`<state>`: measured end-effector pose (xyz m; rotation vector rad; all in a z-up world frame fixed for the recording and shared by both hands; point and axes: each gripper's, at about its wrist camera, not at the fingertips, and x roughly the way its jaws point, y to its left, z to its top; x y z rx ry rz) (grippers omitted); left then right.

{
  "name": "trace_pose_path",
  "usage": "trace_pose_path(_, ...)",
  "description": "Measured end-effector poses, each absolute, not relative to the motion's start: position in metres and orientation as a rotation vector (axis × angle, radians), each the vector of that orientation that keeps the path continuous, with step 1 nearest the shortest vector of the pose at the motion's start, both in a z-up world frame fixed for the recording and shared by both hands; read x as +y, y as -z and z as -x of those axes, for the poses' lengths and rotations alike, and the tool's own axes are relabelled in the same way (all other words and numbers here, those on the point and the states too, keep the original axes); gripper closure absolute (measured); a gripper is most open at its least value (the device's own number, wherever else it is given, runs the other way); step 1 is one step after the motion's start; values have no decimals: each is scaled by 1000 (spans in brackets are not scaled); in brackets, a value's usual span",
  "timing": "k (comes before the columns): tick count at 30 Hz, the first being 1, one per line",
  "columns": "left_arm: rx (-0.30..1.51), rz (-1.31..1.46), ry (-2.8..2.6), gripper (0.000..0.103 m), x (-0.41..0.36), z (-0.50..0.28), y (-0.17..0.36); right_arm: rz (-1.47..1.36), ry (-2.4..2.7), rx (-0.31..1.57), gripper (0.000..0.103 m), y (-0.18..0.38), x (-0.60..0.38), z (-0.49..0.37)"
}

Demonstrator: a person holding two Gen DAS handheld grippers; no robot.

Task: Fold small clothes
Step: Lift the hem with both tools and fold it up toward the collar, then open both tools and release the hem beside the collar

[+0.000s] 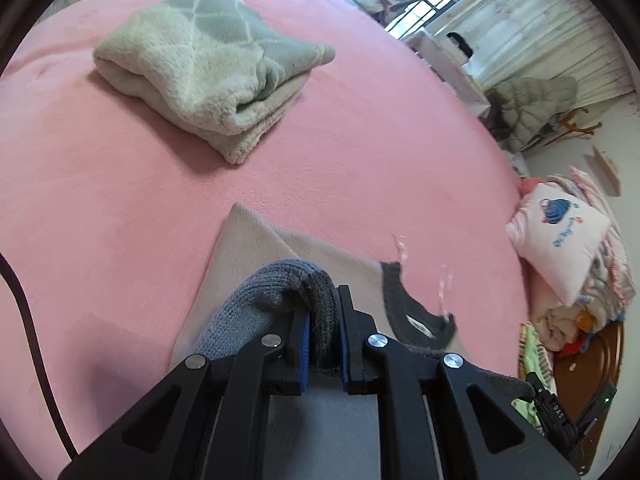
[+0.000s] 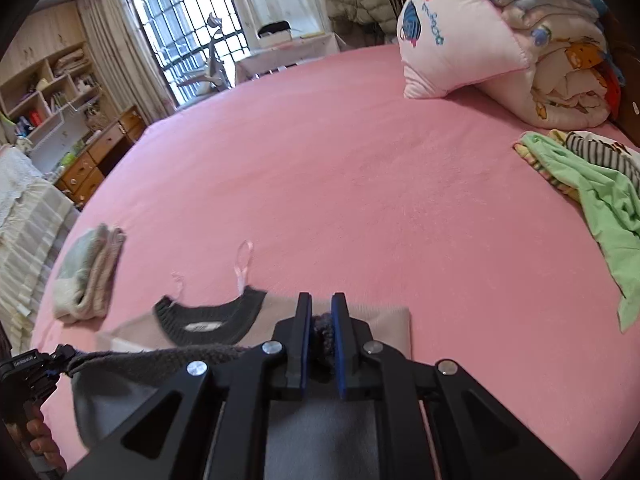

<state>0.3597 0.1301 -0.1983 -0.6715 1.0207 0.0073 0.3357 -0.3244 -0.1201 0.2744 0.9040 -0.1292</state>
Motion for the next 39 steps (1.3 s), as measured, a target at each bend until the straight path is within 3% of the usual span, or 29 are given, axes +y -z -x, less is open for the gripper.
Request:
trace_pose_path(10, 1052, 626, -38, 94, 112, -412, 234, -243, 215, 986, 97, 175, -338, -388)
trace_pose_path(21, 1119, 645, -65, 90, 112, -430, 258, -203, 201, 1004, 103, 181, -333, -414)
trace_pose_path(26, 1157, 649, -32, 72, 115, -436, 241, -189, 151, 986, 101, 159, -331, -400)
trace_pose_path(30, 1127, 588, -46, 44, 118, -427, 212, -145, 105, 990, 101, 139, -324, -383)
trace_pose_path(33, 1089, 557, -56, 43, 127, -419, 188, -115, 83, 980, 95, 127, -319, -369)
trace_pose_path(35, 1069, 545, -78, 43, 134, -412, 175, -114, 68, 965, 78, 118, -319, -356)
trace_pose_path(36, 1065, 537, -88, 43, 136, -409, 170, -118, 61, 959, 74, 115, -318, -352)
trace_pose_path(39, 1069, 490, -92, 43, 133, -401, 164, -131, 29, 947, 73, 109, -316, -340)
